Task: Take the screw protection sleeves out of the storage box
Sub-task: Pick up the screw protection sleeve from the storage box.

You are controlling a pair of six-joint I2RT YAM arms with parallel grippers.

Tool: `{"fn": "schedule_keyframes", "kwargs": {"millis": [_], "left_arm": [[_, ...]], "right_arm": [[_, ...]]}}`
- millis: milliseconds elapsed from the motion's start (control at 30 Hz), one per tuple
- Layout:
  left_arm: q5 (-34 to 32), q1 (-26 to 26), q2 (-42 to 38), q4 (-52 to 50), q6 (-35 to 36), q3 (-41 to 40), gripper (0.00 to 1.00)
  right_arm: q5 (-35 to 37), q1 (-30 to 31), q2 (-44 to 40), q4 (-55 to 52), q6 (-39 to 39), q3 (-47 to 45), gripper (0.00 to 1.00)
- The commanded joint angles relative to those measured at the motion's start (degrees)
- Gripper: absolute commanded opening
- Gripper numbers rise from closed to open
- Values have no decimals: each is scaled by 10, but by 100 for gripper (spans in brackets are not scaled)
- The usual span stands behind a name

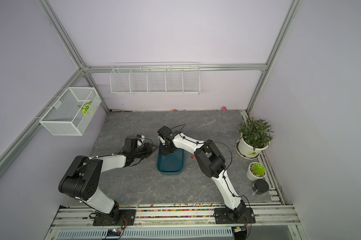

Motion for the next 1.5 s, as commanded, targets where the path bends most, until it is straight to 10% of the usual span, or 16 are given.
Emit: {"fn": "schedule_keyframes", "kwargs": {"millis": [0, 1467], "left_arm": [[4, -2, 2, -2, 11, 15, 42], [4, -18, -23, 26, 28, 6, 42]], "right_arm": [[-3, -6, 11, -11, -3, 7, 14], [11, -31, -199, 52, 1, -146, 14]]}}
